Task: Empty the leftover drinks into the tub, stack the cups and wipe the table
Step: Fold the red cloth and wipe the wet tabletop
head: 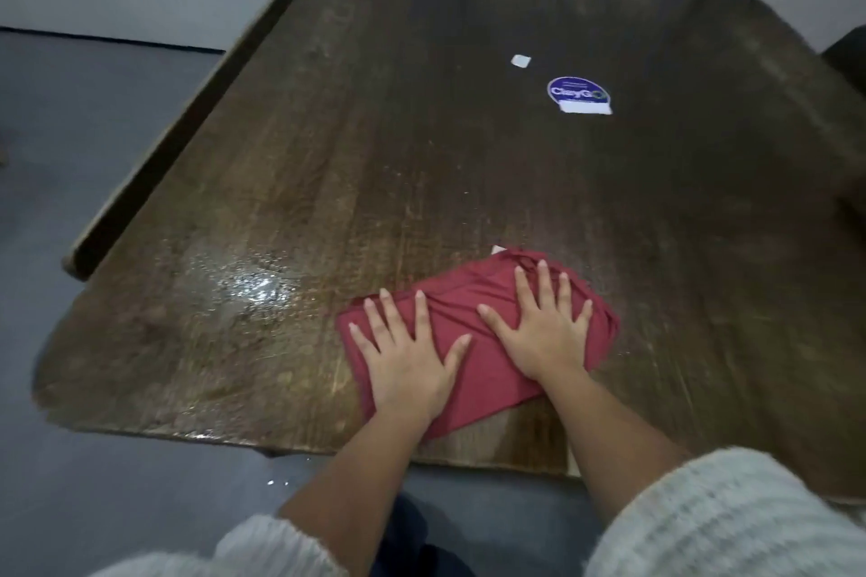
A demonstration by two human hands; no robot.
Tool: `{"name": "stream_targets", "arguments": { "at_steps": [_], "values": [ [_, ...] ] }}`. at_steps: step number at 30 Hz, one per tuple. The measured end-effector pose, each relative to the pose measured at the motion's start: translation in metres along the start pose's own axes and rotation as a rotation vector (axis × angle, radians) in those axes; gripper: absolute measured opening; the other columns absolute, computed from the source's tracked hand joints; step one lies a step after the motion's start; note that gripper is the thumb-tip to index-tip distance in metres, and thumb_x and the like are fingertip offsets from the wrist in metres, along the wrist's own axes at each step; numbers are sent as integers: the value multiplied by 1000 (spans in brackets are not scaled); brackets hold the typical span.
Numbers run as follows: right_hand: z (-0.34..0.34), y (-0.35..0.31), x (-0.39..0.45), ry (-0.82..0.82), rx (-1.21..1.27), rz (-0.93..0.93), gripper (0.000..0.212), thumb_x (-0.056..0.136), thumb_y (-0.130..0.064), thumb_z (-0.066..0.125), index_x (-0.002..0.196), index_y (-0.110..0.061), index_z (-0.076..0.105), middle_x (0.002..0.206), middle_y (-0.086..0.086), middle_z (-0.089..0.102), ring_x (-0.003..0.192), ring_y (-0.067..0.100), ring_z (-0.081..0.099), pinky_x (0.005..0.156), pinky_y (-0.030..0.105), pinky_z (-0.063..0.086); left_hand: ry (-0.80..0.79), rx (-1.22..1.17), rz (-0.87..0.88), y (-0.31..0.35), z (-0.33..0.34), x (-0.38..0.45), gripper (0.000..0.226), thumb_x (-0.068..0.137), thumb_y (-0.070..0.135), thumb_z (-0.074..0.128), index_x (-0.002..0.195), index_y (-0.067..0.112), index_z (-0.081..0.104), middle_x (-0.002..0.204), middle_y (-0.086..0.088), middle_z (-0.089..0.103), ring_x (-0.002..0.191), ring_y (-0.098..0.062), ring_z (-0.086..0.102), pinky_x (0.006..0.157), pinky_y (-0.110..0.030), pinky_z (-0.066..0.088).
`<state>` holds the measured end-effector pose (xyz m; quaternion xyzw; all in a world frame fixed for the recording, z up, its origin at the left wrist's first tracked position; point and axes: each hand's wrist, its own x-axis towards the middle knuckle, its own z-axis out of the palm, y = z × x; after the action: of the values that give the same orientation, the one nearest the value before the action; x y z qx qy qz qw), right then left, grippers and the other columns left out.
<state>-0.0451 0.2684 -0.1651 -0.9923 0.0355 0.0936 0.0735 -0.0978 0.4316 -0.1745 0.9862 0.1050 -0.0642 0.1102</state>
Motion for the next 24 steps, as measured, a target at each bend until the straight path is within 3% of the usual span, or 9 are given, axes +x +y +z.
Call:
{"name": "stream_targets", "arguments": {
  "at_steps": [2,5,10,13,18,24],
  "values": [
    [-4,40,-8,1,8,130,88,82,-83,18,155,-37,2,164,-4,-10,150,23,-11,116,57,-6,-24,-7,131,33,5,1,100,77,80,-9,153,21,19,157,-27,11,145,-46,6,109,-61,-9],
    [-6,79,-25,0,45,308,86,85,-80,17,156,-33,1,164,-2,-11,150,25,-11,117,58,-5,-87,63,318,66,9,12,97,73,81,-9,154,27,-3,159,-21,-9,146,-40,-12,111,-60,-14],
    [-3,86,-47,3,33,469,90,87,-77,7,156,-21,-3,163,6,-14,148,33,-18,110,65,-14,-146,155,492,77,7,23,87,80,80,1,152,33,-12,159,-13,-19,145,-31,-23,113,-55,-18],
    [4,79,-65,17,-59,381,93,84,-77,-1,156,-17,-5,162,7,-16,146,36,-21,102,64,-25,-115,151,476,68,9,6,89,75,78,-12,151,32,-13,159,-10,-21,145,-27,-25,115,-51,-17],
    [4,59,-64,-61,45,363,91,83,-81,9,153,-27,-14,161,5,-23,145,41,-21,108,71,-7,-116,82,435,41,8,0,91,71,80,-14,150,36,-13,160,-2,-19,145,-22,-23,115,-45,-16],
    [3,11,-24,-66,20,237,97,76,-85,1,153,-28,-15,161,7,-21,144,44,-21,106,72,-10,-51,60,273,-4,-6,31,85,73,79,-12,150,43,-8,161,1,-14,147,-21,-19,116,-44,-15]
  ]
}}
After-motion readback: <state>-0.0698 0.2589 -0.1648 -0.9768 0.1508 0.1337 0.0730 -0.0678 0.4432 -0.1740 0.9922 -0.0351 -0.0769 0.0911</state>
